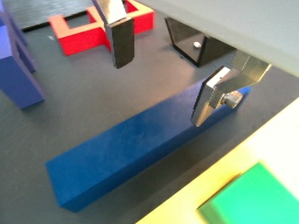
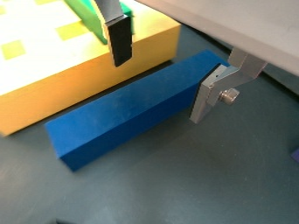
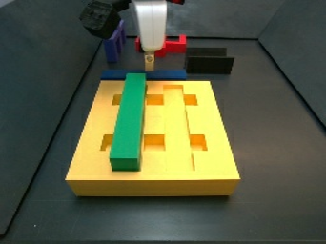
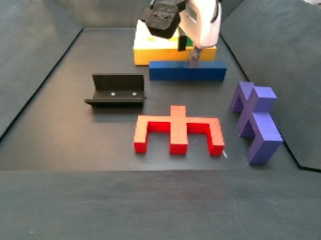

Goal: Pick up the blue object. Move up. Move to above the board. Insert the blue object.
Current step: Pick up the blue object.

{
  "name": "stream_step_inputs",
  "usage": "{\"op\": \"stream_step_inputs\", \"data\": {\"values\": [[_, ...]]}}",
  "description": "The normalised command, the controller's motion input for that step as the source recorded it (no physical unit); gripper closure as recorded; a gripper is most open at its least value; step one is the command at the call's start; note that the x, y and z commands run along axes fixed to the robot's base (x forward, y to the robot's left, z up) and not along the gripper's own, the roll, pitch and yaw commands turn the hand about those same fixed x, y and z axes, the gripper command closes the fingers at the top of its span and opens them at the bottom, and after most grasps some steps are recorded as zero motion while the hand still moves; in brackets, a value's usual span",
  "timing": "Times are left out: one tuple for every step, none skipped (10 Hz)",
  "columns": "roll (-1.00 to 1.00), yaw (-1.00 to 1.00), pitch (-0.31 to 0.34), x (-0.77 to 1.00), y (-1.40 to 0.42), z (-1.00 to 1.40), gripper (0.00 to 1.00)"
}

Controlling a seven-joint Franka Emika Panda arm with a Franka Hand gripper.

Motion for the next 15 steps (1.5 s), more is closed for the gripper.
{"op": "stream_step_inputs", "data": {"values": [[0.18,-0.64,-0.017,-0.25,0.00,-0.22,0.00],[0.24,-0.50,-0.006,-0.18,-0.04,-0.18,0.00],[0.28,-0.27,0.000,0.00,-0.21,-0.21,0.00],[0.26,-0.13,0.010,0.10,-0.24,-0.27,0.00],[0.21,-0.02,0.010,0.11,-0.16,-0.28,0.00],[0.14,0.00,0.023,0.16,-0.11,-0.29,0.00],[0.12,-0.06,0.001,0.03,0.00,-0.25,0.00],[0.09,-0.15,0.000,0.00,0.01,-0.22,0.00],[0.13,-0.18,0.000,0.00,0.05,-0.23,0.00],[0.12,-0.16,0.000,0.00,0.07,-0.22,0.00],[0.12,-0.12,0.000,0.00,0.09,-0.23,0.00],[0.06,-0.11,0.000,0.00,0.17,-0.25,0.00],[0.00,-0.08,0.000,0.00,0.12,-0.19,0.00],[0.00,-0.04,0.000,0.01,0.14,-0.11,0.00],[-0.02,0.00,0.000,0.01,0.01,-0.08,0.00]]}}
